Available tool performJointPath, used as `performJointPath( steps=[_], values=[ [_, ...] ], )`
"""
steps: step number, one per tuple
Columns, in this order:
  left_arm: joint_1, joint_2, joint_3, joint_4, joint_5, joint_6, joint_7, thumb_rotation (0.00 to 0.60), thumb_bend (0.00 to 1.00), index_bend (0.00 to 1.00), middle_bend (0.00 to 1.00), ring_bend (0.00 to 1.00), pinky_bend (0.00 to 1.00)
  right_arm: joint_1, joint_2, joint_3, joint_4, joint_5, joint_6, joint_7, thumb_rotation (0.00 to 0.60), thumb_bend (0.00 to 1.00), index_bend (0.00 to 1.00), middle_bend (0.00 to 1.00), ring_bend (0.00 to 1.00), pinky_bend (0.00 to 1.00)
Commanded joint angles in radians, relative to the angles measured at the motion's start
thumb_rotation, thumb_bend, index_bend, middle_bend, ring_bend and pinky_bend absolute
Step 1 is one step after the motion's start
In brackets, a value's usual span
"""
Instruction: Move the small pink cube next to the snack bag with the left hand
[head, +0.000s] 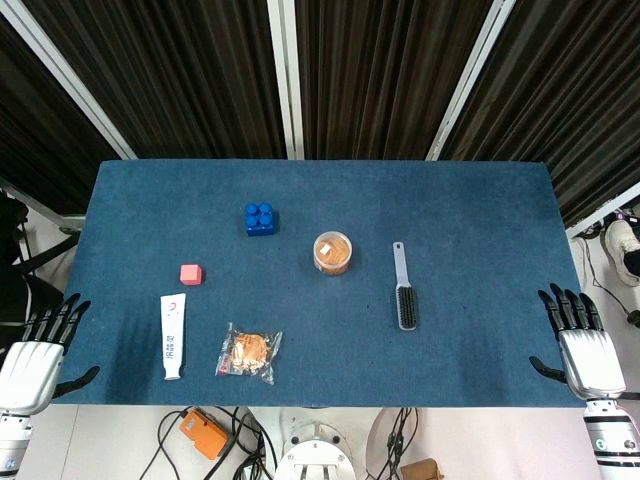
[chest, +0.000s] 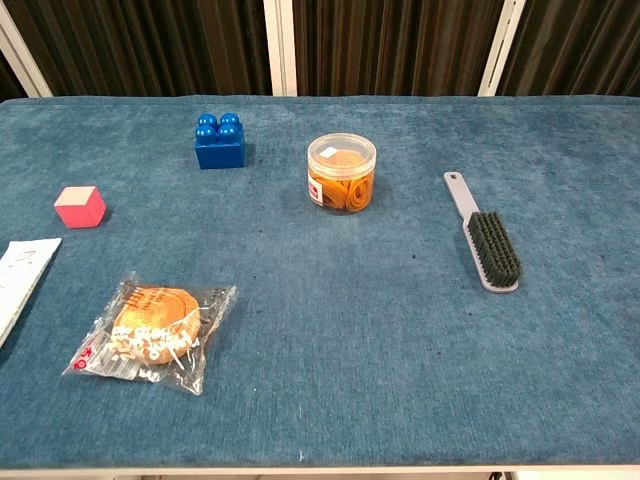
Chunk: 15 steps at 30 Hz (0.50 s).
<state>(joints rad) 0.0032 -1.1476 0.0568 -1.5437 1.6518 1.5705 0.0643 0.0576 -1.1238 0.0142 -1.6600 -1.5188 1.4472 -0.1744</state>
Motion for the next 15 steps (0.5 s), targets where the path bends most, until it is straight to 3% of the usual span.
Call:
performJointPath(
  steps=[1, 6, 9, 12, 15],
  values=[
    [-0.002, 0.000, 0.001, 0.000, 0.000, -0.005, 0.000, 0.600, 0.11, 0.00, 0.00, 0.00, 0.03, 0.001, 0.000, 0.000, -0.001, 0.002, -0.002, 0.000, 0.600, 0.27, 0.00, 0.00, 0.00, 0.00],
    [-0.032, -0.004, 0.003, 0.009, 0.022, -0.037, -0.024, 0.600, 0.11, 0.00, 0.00, 0.00, 0.03, 0.000, 0.000, 0.000, -0.001, 0.004, -0.003, -0.003, 0.600, 0.27, 0.00, 0.00, 0.00, 0.00],
    [-0.092, -0.025, -0.002, 0.042, 0.062, -0.083, -0.154, 0.600, 0.11, 0.01, 0.00, 0.00, 0.03, 0.000, -0.002, 0.002, -0.002, 0.009, -0.003, -0.005, 0.600, 0.27, 0.00, 0.00, 0.00, 0.00],
    [-0.161, -0.078, -0.044, 0.095, 0.045, -0.135, -0.300, 0.600, 0.14, 0.07, 0.08, 0.02, 0.04, 0.003, -0.004, 0.006, -0.004, 0.019, -0.010, -0.009, 0.600, 0.27, 0.00, 0.00, 0.00, 0.00],
    [-0.228, -0.124, -0.086, 0.131, -0.012, -0.227, -0.358, 0.600, 0.17, 0.12, 0.14, 0.04, 0.04, 0.007, -0.005, 0.009, -0.005, 0.025, -0.015, -0.014, 0.600, 0.27, 0.00, 0.00, 0.00, 0.00]
  ],
)
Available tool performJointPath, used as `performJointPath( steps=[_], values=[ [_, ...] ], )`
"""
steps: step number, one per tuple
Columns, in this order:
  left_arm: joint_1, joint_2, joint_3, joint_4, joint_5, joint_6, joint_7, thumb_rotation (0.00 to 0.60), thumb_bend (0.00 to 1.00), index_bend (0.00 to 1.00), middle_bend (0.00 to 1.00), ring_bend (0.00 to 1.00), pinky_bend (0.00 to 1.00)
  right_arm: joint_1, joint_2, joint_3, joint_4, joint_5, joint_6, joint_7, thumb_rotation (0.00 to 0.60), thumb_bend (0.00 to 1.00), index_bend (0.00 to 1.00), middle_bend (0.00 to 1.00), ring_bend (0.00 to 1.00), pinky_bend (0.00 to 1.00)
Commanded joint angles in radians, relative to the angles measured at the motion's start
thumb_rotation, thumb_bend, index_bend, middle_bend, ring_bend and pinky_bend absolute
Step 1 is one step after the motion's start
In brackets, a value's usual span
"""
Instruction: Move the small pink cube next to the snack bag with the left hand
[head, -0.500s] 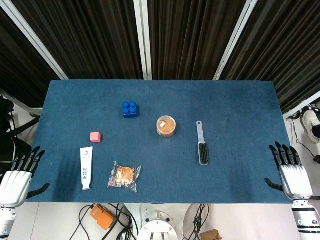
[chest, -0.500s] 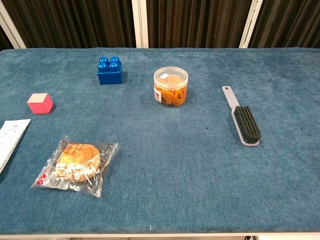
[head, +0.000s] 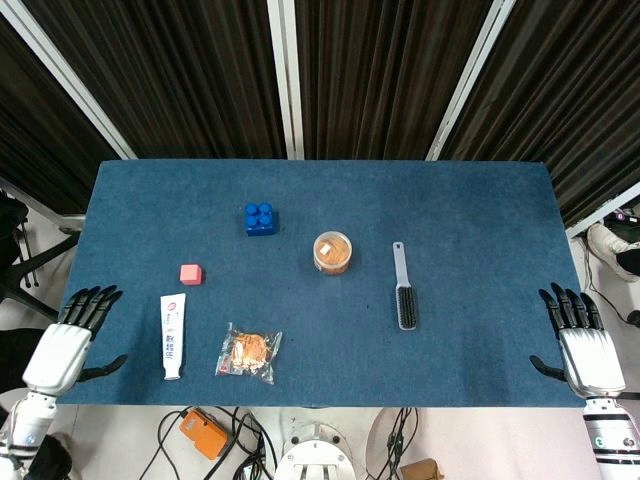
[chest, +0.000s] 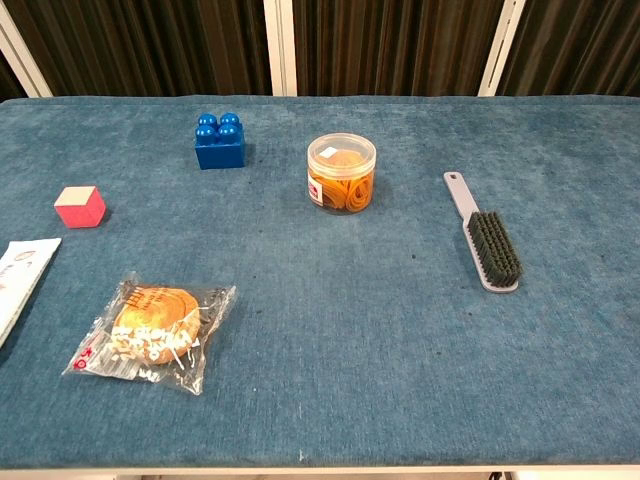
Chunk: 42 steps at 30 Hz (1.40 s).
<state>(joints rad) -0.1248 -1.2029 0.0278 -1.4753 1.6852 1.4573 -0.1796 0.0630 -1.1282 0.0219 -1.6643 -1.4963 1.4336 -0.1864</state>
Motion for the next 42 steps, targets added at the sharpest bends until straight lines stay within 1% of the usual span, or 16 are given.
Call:
performJointPath(
  steps=[1, 5, 8, 11, 16, 19, 27, 30, 33, 36, 42],
  values=[
    [-0.119, -0.080, -0.070, 0.068, -0.066, -0.143, -0.120, 0.600, 0.17, 0.12, 0.15, 0.04, 0.04, 0.002, -0.001, 0.003, -0.001, 0.005, -0.002, -0.003, 0.600, 0.27, 0.00, 0.00, 0.00, 0.00],
    [-0.191, -0.135, -0.123, 0.097, -0.155, -0.252, -0.097, 0.600, 0.17, 0.15, 0.16, 0.06, 0.04, 0.002, 0.002, 0.008, -0.001, 0.014, -0.002, 0.003, 0.600, 0.27, 0.00, 0.00, 0.00, 0.00],
    [-0.228, -0.176, -0.151, 0.120, -0.217, -0.313, -0.069, 0.600, 0.17, 0.16, 0.18, 0.08, 0.04, 0.000, 0.005, 0.009, -0.001, 0.016, 0.001, 0.008, 0.600, 0.27, 0.00, 0.00, 0.00, 0.00],
    [-0.254, -0.212, -0.167, 0.148, -0.266, -0.354, -0.025, 0.600, 0.17, 0.17, 0.19, 0.08, 0.04, -0.003, 0.007, 0.007, -0.001, 0.013, 0.007, 0.013, 0.600, 0.27, 0.00, 0.00, 0.00, 0.00],
    [-0.287, -0.263, -0.178, 0.195, -0.329, -0.413, 0.026, 0.600, 0.17, 0.18, 0.19, 0.09, 0.04, -0.012, 0.010, 0.003, -0.002, 0.000, 0.025, 0.021, 0.600, 0.27, 0.00, 0.00, 0.00, 0.00],
    [-0.304, -0.298, -0.183, 0.231, -0.359, -0.431, 0.065, 0.600, 0.17, 0.19, 0.20, 0.09, 0.04, -0.016, 0.011, 0.002, 0.000, -0.007, 0.034, 0.028, 0.600, 0.27, 0.00, 0.00, 0.00, 0.00],
    [-0.331, -0.350, -0.193, 0.286, -0.402, -0.464, 0.072, 0.600, 0.19, 0.24, 0.23, 0.13, 0.04, -0.017, 0.016, 0.002, 0.003, -0.010, 0.037, 0.042, 0.600, 0.27, 0.00, 0.00, 0.00, 0.00],
    [-0.340, -0.369, -0.194, 0.307, -0.406, -0.470, 0.065, 0.600, 0.20, 0.27, 0.26, 0.14, 0.04, -0.018, 0.016, 0.002, 0.002, -0.012, 0.039, 0.043, 0.600, 0.27, 0.00, 0.00, 0.00, 0.00],
    [-0.348, -0.388, -0.195, 0.334, -0.411, -0.473, 0.059, 0.600, 0.24, 0.32, 0.31, 0.17, 0.04, -0.021, 0.017, 0.002, 0.002, -0.015, 0.045, 0.046, 0.600, 0.27, 0.00, 0.00, 0.00, 0.00],
    [-0.353, -0.405, -0.199, 0.353, -0.417, -0.472, 0.056, 0.600, 0.29, 0.40, 0.38, 0.21, 0.04, -0.022, 0.017, 0.003, 0.003, -0.014, 0.046, 0.047, 0.600, 0.27, 0.00, 0.00, 0.00, 0.00],
    [-0.364, -0.433, -0.211, 0.380, -0.413, -0.449, 0.040, 0.600, 0.43, 0.53, 0.49, 0.27, 0.05, -0.020, 0.017, 0.004, 0.002, -0.012, 0.041, 0.045, 0.600, 0.27, 0.00, 0.00, 0.00, 0.00]
  ],
)
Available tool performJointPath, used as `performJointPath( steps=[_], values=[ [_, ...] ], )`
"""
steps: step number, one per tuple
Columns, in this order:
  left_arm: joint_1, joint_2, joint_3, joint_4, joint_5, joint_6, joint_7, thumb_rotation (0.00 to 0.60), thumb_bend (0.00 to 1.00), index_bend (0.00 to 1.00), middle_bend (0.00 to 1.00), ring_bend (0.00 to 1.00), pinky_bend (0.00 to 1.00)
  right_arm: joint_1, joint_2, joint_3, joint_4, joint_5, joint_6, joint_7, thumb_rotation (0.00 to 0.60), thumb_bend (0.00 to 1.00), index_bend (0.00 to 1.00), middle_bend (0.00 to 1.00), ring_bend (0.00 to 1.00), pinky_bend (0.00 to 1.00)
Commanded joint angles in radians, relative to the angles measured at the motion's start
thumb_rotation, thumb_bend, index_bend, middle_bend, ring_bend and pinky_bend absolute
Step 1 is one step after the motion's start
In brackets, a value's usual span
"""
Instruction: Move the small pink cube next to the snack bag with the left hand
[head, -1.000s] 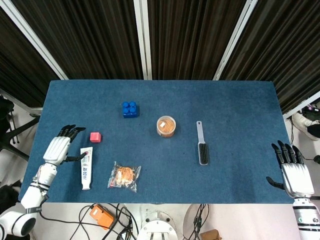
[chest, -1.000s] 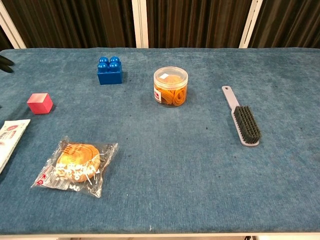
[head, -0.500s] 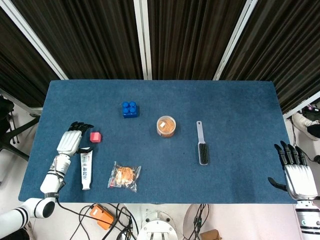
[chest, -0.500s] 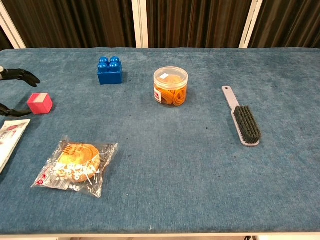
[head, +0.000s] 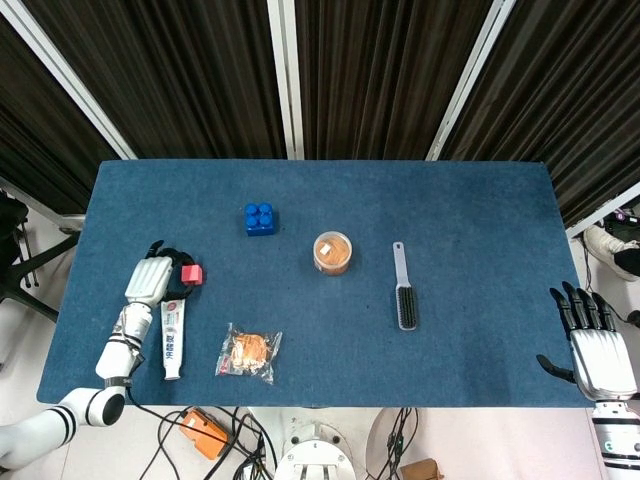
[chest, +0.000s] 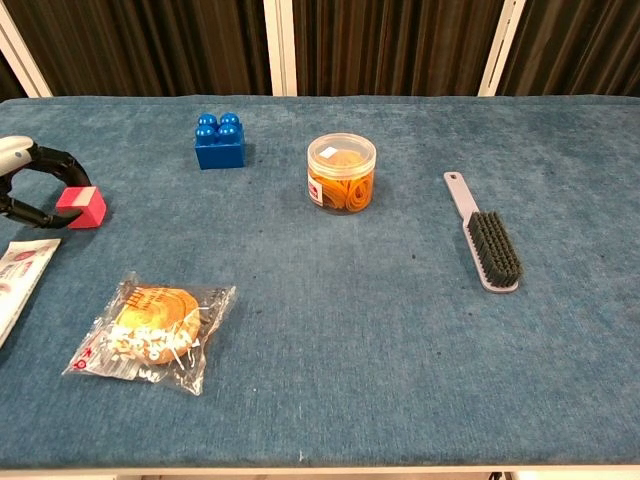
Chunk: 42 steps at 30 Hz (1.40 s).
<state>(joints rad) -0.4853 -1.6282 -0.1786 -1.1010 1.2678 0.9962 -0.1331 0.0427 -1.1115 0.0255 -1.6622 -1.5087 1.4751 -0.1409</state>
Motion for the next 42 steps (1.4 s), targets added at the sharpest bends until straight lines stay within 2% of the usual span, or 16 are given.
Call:
performJointPath(
  steps=[1, 4, 8, 17, 23, 36, 38, 42],
  values=[
    [-0.004, -0.013, -0.006, 0.009, 0.012, 0.026, -0.012, 0.600, 0.46, 0.55, 0.50, 0.28, 0.07, 0.000, 0.000, 0.001, 0.000, 0.001, 0.000, 0.000, 0.600, 0.27, 0.00, 0.00, 0.00, 0.00],
    [-0.006, -0.018, -0.008, 0.005, 0.031, 0.053, -0.027, 0.600, 0.50, 0.57, 0.52, 0.30, 0.08, 0.000, 0.000, 0.002, 0.000, 0.003, -0.001, 0.001, 0.600, 0.27, 0.00, 0.00, 0.00, 0.00],
    [-0.012, -0.009, -0.002, -0.048, 0.067, 0.091, -0.019, 0.600, 0.51, 0.57, 0.53, 0.30, 0.08, 0.001, 0.000, 0.002, 0.000, 0.003, -0.001, 0.001, 0.600, 0.27, 0.00, 0.00, 0.00, 0.00],
    [-0.031, -0.030, 0.059, -0.177, 0.146, 0.115, 0.090, 0.600, 0.50, 0.57, 0.53, 0.30, 0.08, 0.002, 0.002, 0.003, -0.001, 0.005, -0.006, 0.004, 0.600, 0.27, 0.00, 0.00, 0.00, 0.00],
    [-0.039, -0.061, 0.089, -0.181, 0.152, 0.097, 0.147, 0.600, 0.50, 0.57, 0.53, 0.30, 0.08, -0.002, 0.010, 0.002, 0.001, -0.003, 0.004, 0.022, 0.600, 0.27, 0.00, 0.00, 0.00, 0.00],
    [-0.008, -0.028, 0.152, -0.211, 0.193, 0.127, 0.172, 0.600, 0.48, 0.57, 0.53, 0.30, 0.08, -0.002, 0.006, 0.002, 0.003, -0.004, 0.001, 0.015, 0.600, 0.27, 0.00, 0.00, 0.00, 0.00],
    [-0.005, -0.021, 0.159, -0.216, 0.200, 0.129, 0.176, 0.600, 0.46, 0.57, 0.52, 0.30, 0.08, 0.000, 0.003, 0.003, 0.002, 0.000, -0.004, 0.007, 0.600, 0.27, 0.00, 0.00, 0.00, 0.00],
    [-0.007, -0.014, 0.164, -0.217, 0.207, 0.123, 0.161, 0.600, 0.34, 0.51, 0.49, 0.29, 0.08, 0.003, 0.001, 0.004, -0.001, 0.005, -0.009, -0.001, 0.600, 0.27, 0.00, 0.00, 0.00, 0.00]
  ],
)
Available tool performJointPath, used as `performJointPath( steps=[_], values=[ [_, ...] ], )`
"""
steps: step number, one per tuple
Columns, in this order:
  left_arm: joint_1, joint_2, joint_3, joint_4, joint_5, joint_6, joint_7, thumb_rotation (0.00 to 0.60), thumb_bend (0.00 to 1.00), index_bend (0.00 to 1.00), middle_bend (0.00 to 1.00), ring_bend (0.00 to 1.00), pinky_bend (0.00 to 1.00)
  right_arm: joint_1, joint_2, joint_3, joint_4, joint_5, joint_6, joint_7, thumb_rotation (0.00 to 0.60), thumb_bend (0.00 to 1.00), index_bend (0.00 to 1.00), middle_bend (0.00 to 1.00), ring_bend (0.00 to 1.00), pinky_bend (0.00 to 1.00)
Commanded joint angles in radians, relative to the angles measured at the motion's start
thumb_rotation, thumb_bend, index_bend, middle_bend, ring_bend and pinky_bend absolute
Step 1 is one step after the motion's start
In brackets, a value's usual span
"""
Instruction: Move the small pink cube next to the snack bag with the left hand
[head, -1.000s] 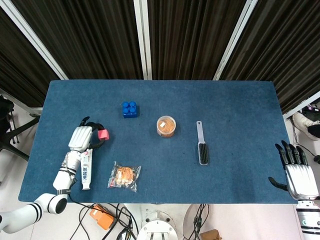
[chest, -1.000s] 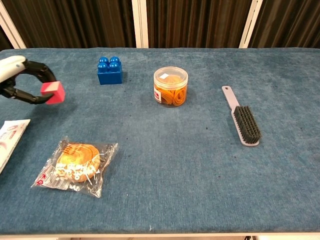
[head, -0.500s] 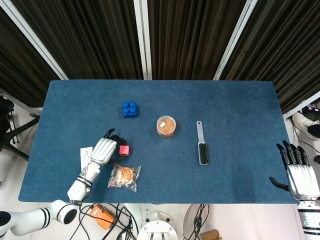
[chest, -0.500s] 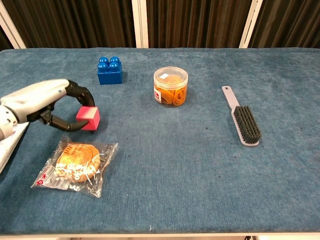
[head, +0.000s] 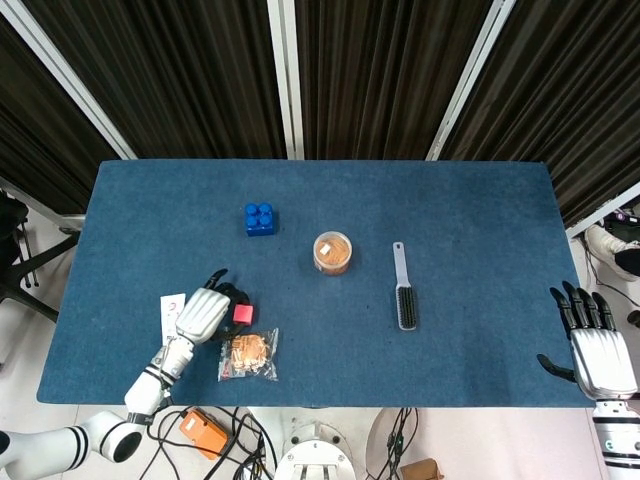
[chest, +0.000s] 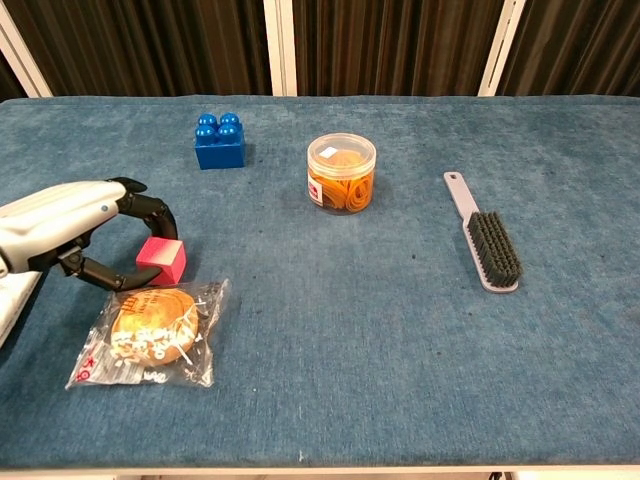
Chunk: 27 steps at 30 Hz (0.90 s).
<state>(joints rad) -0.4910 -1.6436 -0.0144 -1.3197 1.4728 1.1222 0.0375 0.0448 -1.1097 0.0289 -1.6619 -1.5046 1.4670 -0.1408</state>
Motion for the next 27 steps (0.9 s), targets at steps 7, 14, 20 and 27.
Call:
performJointPath(
  steps=[7, 14, 20, 27],
  values=[
    [-0.009, 0.001, -0.007, 0.017, 0.003, -0.010, -0.031, 0.600, 0.16, 0.40, 0.44, 0.26, 0.08, -0.002, 0.001, 0.000, 0.000, -0.002, 0.006, 0.004, 0.600, 0.27, 0.00, 0.00, 0.00, 0.00],
    [-0.008, 0.000, -0.008, 0.022, 0.022, 0.014, -0.038, 0.600, 0.08, 0.38, 0.43, 0.26, 0.08, -0.003, 0.002, 0.000, 0.000, -0.004, 0.006, 0.007, 0.600, 0.27, 0.00, 0.00, 0.00, 0.00],
    [0.003, 0.053, -0.016, -0.028, 0.060, 0.082, -0.038, 0.600, 0.06, 0.38, 0.42, 0.25, 0.08, -0.003, 0.000, 0.000, 0.000, -0.003, 0.006, 0.002, 0.600, 0.27, 0.00, 0.00, 0.00, 0.00],
    [0.119, 0.279, -0.012, -0.196, 0.063, 0.268, 0.018, 0.600, 0.06, 0.31, 0.29, 0.17, 0.08, -0.001, -0.001, -0.001, -0.002, -0.002, 0.002, -0.004, 0.600, 0.27, 0.00, 0.00, 0.00, 0.00]
  ],
)
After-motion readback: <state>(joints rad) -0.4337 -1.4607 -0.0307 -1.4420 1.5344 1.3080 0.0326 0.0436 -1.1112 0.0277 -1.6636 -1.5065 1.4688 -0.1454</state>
